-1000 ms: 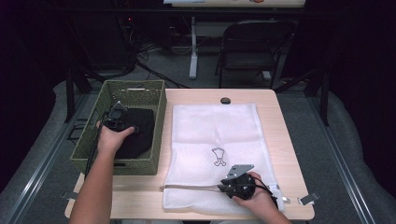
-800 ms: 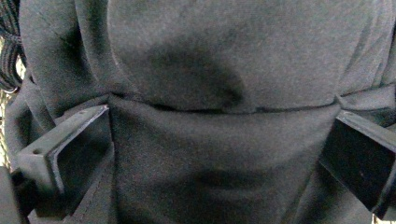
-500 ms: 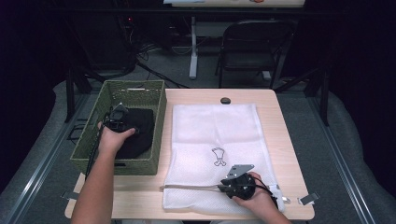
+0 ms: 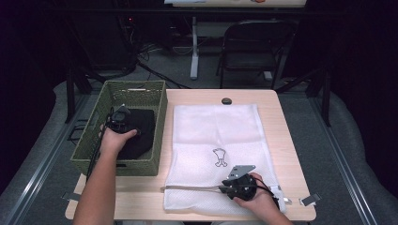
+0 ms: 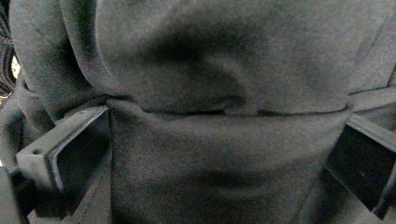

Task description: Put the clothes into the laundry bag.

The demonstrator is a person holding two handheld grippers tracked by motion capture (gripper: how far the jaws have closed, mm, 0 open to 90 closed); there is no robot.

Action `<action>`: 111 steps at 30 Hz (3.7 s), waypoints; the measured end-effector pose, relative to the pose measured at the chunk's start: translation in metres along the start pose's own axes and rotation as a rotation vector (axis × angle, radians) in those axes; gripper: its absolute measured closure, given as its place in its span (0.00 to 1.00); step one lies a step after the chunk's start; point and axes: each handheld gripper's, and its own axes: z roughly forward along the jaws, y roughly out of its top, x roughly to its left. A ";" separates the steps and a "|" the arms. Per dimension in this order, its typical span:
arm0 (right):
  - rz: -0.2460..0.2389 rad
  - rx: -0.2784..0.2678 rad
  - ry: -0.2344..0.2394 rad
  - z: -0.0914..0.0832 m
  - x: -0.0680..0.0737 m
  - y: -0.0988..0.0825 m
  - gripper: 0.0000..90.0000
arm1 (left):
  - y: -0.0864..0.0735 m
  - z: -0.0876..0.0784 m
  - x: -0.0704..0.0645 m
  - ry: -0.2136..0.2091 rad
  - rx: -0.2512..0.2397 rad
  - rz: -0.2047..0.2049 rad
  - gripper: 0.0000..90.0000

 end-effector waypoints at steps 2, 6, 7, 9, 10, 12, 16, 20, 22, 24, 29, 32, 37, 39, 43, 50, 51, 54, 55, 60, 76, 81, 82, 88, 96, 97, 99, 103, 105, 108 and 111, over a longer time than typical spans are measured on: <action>0.000 0.000 -0.001 0.000 0.000 0.000 0.78 | 0.000 0.001 -0.001 0.010 -0.004 0.003 0.00; 0.003 0.001 0.000 0.000 0.000 0.000 0.78 | -0.001 0.002 -0.001 0.007 -0.002 0.000 0.00; 0.002 0.001 0.002 0.000 0.000 0.000 0.78 | 0.000 0.002 -0.001 0.005 0.001 -0.007 0.00; 0.002 0.002 0.001 0.000 0.000 0.000 0.77 | 0.000 0.002 0.000 -0.002 0.005 -0.013 0.00; 0.003 0.001 0.001 0.000 0.000 0.000 0.77 | 0.000 0.002 0.000 -0.009 0.014 -0.024 0.00; 0.003 0.001 0.003 0.000 0.000 0.000 0.77 | 0.000 0.003 0.001 -0.010 0.016 -0.026 0.00; 0.003 0.001 0.001 0.000 0.000 0.000 0.77 | 0.000 0.004 0.001 -0.018 0.018 -0.026 0.00; 0.003 0.001 0.002 0.000 0.000 0.000 0.77 | -0.001 0.004 0.000 -0.017 0.014 -0.024 0.00; 0.002 0.001 0.002 0.000 0.000 0.000 0.77 | -0.002 0.005 0.000 -0.021 0.012 -0.025 0.00; 0.002 0.001 0.002 0.000 0.000 0.000 0.77 | -0.002 0.006 0.001 -0.025 0.011 -0.030 0.00; 0.002 0.001 0.000 0.000 0.000 0.000 0.77 | -0.002 0.007 0.001 -0.025 0.017 -0.039 0.00; 0.003 0.001 0.001 0.000 0.000 0.000 0.77 | -0.002 0.008 0.001 -0.036 0.017 -0.047 0.02; -0.001 0.001 0.000 0.000 0.000 0.000 0.77 | -0.002 0.008 0.002 -0.046 0.016 -0.050 0.07; 0.001 0.001 -0.001 0.000 0.001 0.000 0.77 | -0.002 0.008 0.002 -0.049 0.016 -0.050 0.08; -0.001 0.000 -0.002 0.000 0.001 0.000 0.77 | -0.002 0.008 0.002 -0.055 0.018 -0.055 0.12; -0.002 0.001 -0.002 0.000 0.001 0.000 0.77 | -0.001 0.007 0.002 -0.059 0.027 -0.070 0.17; -0.002 0.001 -0.002 0.000 0.001 0.000 0.77 | -0.001 0.007 0.002 -0.059 0.027 -0.070 0.18; -0.002 0.001 -0.002 0.000 0.001 0.000 0.77 | -0.001 0.006 0.002 -0.062 0.028 -0.072 0.21; -0.002 0.001 -0.002 0.000 0.001 0.000 0.77 | -0.001 0.006 0.002 -0.062 0.027 -0.074 0.22; -0.002 0.001 -0.002 0.000 0.001 0.000 0.77 | 0.000 0.005 0.001 -0.066 0.026 -0.078 0.29; 0.000 0.000 -0.001 0.000 0.001 0.000 0.77 | 0.000 0.000 0.001 -0.104 0.020 -0.079 0.50; -0.001 -0.001 0.000 0.000 0.000 0.000 0.77 | 0.001 -0.002 0.001 -0.110 0.031 -0.075 0.56; -0.001 -0.001 0.000 0.000 0.001 0.000 0.77 | 0.001 -0.002 0.000 -0.114 0.034 -0.078 0.58; -0.001 -0.003 -0.002 0.000 0.001 0.000 0.77 | 0.001 -0.004 0.001 -0.128 0.033 -0.081 0.64; -0.001 -0.003 -0.001 0.000 0.001 0.000 0.77 | 0.001 -0.009 0.002 -0.141 0.014 -0.081 0.66; -0.001 -0.004 -0.001 0.000 0.001 0.000 0.77 | 0.000 -0.010 0.002 -0.141 0.018 -0.072 0.66; -0.002 -0.004 -0.001 0.000 0.001 0.000 0.77 | 0.000 -0.011 0.002 -0.141 0.010 -0.073 0.67; -0.001 -0.005 -0.001 0.000 0.001 -0.001 0.77 | 0.000 -0.014 0.001 -0.137 -0.001 -0.065 0.68; -0.002 -0.005 0.000 0.000 0.000 -0.001 0.77 | 0.000 -0.016 0.001 -0.133 -0.010 -0.061 0.68; 0.000 -0.006 0.001 0.000 0.000 -0.001 0.77 | 0.001 -0.020 0.001 -0.130 -0.016 -0.059 0.68; -0.002 -0.006 -0.001 0.000 0.000 -0.001 0.77 | 0.002 -0.024 0.001 -0.126 -0.025 -0.055 0.68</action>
